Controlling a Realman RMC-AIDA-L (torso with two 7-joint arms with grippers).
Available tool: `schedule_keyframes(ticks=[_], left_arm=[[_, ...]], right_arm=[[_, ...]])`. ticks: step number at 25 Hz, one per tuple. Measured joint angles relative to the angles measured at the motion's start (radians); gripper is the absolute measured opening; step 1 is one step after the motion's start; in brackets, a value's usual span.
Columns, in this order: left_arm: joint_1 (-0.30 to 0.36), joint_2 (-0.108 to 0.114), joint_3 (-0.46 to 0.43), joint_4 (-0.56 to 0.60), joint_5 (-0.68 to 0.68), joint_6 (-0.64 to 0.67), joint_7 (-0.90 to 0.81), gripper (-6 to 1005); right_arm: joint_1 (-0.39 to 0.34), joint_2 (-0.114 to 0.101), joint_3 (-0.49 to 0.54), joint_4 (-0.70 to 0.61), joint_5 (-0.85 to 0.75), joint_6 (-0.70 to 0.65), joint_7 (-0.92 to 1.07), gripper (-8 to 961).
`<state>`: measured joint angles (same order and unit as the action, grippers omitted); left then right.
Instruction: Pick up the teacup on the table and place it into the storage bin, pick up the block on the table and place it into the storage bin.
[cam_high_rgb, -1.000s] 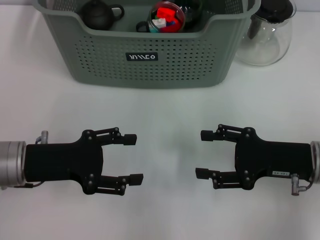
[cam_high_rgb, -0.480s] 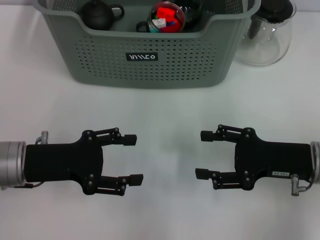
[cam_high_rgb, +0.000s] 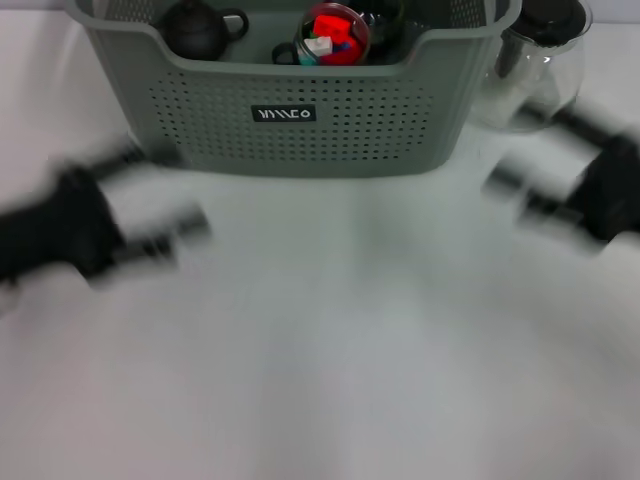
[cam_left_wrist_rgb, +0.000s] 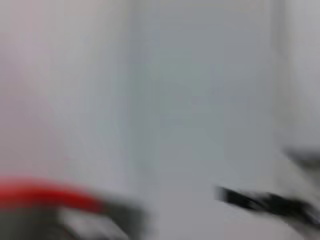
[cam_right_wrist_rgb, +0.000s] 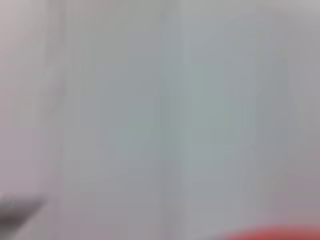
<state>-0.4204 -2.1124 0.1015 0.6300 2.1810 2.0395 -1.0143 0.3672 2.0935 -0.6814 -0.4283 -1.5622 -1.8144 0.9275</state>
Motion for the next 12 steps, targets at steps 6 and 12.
schedule_keyframes(ticks=[6, 12], left_arm=[[0.003, 0.025, -0.363, -0.169, -0.404, -0.029, -0.246, 847], [-0.029, 0.028, -0.498, -0.298, -0.622, -0.236, -0.518, 847]], right_arm=[[0.005, 0.004, 0.268, 0.224, 0.365, -0.037, 0.040, 857], [0.067, 0.002, 0.317, 0.282, 0.514, 0.173, 0.222, 856]])
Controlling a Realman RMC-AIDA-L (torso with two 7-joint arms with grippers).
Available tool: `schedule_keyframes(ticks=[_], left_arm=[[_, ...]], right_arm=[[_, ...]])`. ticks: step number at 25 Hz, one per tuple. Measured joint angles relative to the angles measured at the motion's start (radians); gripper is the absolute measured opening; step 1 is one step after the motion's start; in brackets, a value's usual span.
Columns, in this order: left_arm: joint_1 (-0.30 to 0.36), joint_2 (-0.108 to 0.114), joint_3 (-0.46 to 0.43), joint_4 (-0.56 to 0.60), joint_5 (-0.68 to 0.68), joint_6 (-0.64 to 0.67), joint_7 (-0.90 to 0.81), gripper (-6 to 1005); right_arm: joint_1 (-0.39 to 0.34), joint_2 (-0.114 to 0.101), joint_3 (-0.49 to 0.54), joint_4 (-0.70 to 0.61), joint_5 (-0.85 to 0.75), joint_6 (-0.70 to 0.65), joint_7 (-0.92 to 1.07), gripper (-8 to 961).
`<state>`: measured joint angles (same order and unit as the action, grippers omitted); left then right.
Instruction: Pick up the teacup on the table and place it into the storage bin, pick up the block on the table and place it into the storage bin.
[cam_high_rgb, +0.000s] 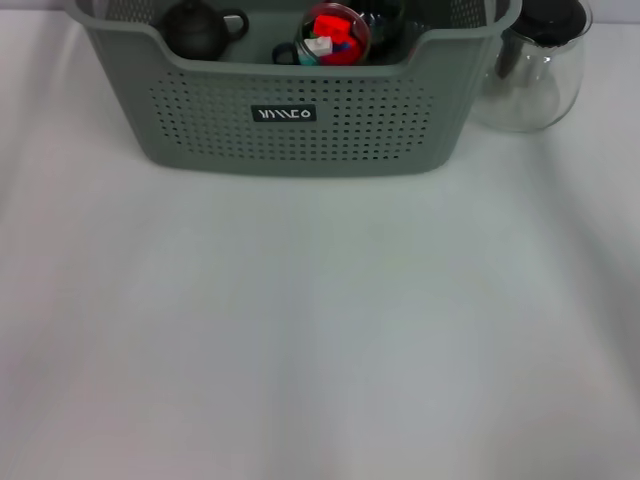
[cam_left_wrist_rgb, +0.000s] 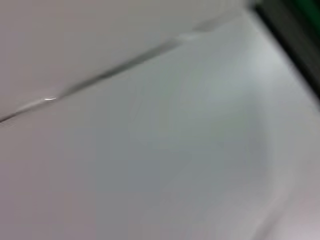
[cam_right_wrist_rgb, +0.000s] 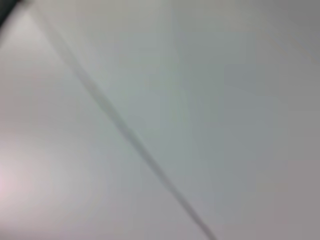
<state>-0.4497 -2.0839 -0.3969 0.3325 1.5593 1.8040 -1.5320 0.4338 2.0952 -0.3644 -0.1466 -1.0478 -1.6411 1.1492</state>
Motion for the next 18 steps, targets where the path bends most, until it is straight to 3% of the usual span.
schedule_keyframes(ticks=[2, 4, 18], left_arm=[[-0.016, 0.009, 0.005, -0.012, -0.008, -0.113, -0.079, 847], [-0.028, 0.016, 0.016, -0.017, -0.006, -0.171, -0.110, 847], [-0.024, -0.002, 0.139, -0.036, -0.007, -0.233, 0.048, 847]], right_arm=[[0.024, -0.005, -0.001, -0.017, 0.006, 0.104, 0.069, 856], [0.030, -0.006, -0.002, -0.022, 0.005, 0.118, 0.075, 856], [0.044, 0.002, -0.035, -0.020, -0.001, 0.247, 0.018, 863]])
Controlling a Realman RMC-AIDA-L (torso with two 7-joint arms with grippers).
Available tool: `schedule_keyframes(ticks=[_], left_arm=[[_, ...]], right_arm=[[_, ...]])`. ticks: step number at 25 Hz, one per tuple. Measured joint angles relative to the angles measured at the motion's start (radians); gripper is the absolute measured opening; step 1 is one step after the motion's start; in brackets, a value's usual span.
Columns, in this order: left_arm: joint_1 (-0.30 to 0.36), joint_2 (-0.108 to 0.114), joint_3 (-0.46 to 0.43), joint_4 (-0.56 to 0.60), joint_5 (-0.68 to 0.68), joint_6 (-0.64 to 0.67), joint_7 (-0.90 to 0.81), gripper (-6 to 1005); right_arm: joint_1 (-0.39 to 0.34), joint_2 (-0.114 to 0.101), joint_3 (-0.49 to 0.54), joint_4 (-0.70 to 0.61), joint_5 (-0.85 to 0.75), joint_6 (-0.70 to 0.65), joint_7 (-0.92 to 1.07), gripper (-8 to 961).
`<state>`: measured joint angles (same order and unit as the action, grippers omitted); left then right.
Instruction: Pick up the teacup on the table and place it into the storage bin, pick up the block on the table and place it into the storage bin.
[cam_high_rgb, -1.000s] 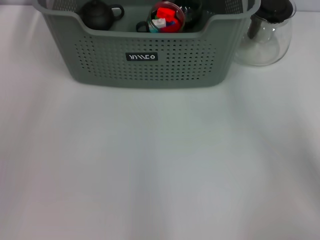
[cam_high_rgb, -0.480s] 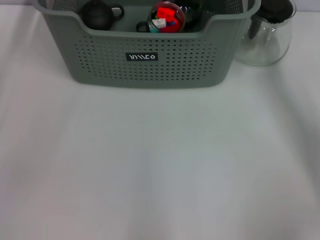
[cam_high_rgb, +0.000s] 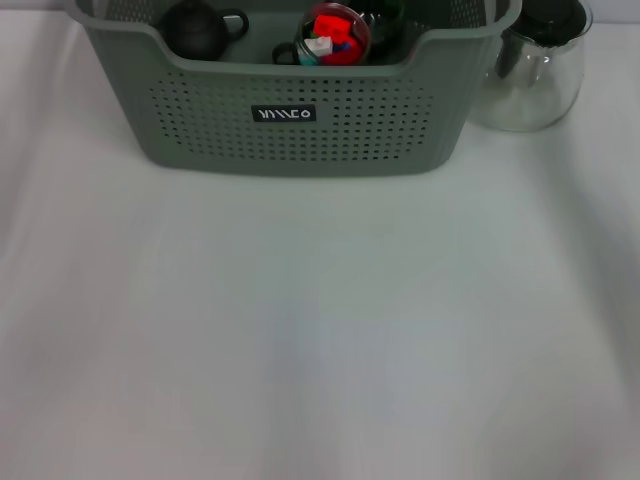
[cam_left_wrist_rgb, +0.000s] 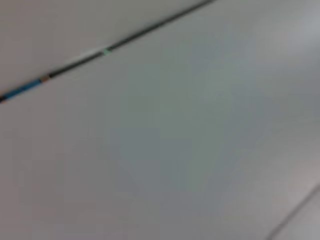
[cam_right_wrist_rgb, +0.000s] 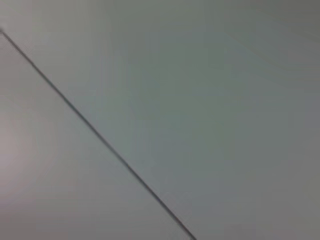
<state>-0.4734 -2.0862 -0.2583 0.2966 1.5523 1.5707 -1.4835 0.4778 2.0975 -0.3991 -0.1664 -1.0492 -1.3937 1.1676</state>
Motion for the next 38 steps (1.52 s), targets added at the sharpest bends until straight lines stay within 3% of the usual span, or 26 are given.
schedule_keyframes(ticks=[10, 15, 38], left_arm=[[-0.002, -0.004, 0.025, 0.003, -0.008, 0.066, 0.032, 847], [-0.011, 0.006, 0.056, 0.016, 0.004, 0.030, 0.004, 847], [-0.009, 0.005, 0.051, 0.016, 0.006, 0.035, 0.008, 847]], right_arm=[[-0.018, 0.001, -0.022, -0.001, 0.000, -0.195, -0.002, 865], [-0.012, -0.003, -0.037, -0.005, -0.002, -0.171, -0.002, 865], [-0.014, -0.003, -0.034, -0.005, -0.001, -0.177, -0.001, 864]])
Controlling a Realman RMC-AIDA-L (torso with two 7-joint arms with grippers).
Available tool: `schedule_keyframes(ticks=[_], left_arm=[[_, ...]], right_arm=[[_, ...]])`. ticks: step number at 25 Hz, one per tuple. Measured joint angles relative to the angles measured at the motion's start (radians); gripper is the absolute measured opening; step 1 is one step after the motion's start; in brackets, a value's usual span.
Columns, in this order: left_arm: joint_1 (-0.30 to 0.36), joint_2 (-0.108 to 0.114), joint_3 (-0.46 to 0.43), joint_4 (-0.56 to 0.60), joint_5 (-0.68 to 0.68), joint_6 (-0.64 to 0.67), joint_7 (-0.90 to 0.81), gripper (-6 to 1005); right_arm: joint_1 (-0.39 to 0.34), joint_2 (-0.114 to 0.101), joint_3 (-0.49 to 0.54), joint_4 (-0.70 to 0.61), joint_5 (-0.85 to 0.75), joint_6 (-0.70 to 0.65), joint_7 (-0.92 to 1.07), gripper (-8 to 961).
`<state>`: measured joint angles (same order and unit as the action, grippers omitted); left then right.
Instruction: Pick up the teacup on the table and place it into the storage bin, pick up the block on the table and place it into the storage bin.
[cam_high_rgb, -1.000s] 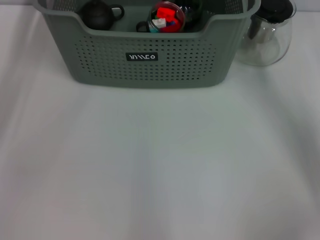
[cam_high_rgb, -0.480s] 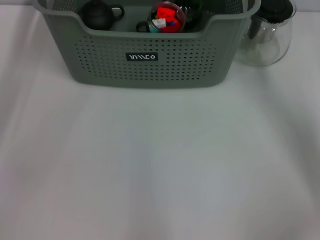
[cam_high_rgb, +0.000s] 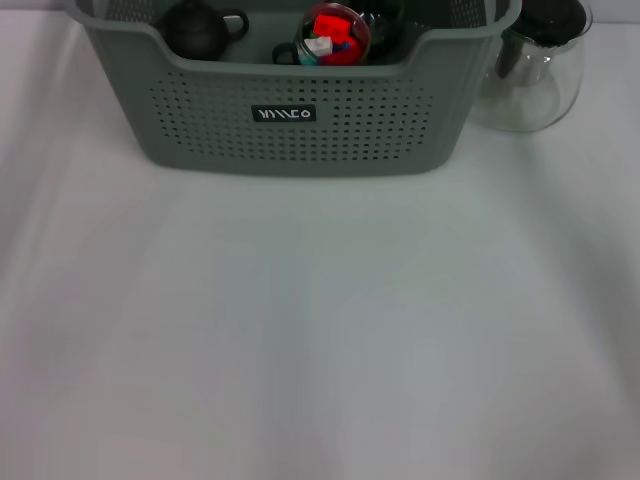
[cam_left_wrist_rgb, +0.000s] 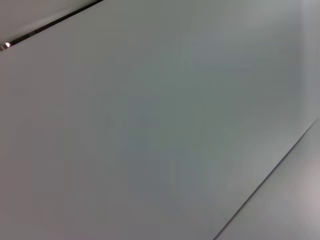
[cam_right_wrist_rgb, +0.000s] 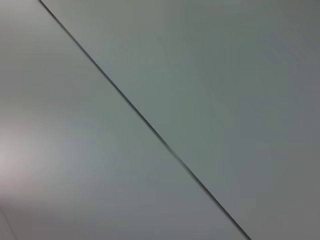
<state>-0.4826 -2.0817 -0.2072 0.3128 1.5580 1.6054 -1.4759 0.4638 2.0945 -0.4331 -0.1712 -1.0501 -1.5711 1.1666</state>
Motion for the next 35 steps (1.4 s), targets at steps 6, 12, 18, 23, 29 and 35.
schedule_keyframes(ticks=[6, 12, 18, 23, 29, 35], left_arm=[[0.000, 0.000, 0.000, 0.000, 0.000, 0.001, 0.000, 847], [0.000, 0.000, 0.000, 0.000, 0.000, 0.001, 0.001, 847], [0.000, 0.000, 0.000, 0.000, 0.000, 0.001, 0.001, 847], [0.000, 0.000, 0.000, 0.000, 0.000, 0.001, 0.001, 847], [0.000, 0.000, 0.000, 0.000, 0.000, 0.001, 0.001, 847], [0.000, 0.000, 0.000, 0.000, 0.000, 0.001, 0.001, 847]], right_arm=[[0.000, 0.000, 0.000, 0.000, 0.000, 0.000, 0.000, 864], [0.000, 0.000, 0.000, 0.000, 0.000, 0.000, 0.000, 864], [0.000, 0.000, 0.000, 0.000, 0.000, 0.000, 0.000, 864], [0.000, 0.000, 0.000, 0.000, 0.000, 0.000, 0.000, 864], [0.000, 0.000, 0.000, 0.000, 0.000, 0.000, 0.000, 864], [0.000, 0.000, 0.000, 0.000, 0.000, 0.000, 0.000, 864]])
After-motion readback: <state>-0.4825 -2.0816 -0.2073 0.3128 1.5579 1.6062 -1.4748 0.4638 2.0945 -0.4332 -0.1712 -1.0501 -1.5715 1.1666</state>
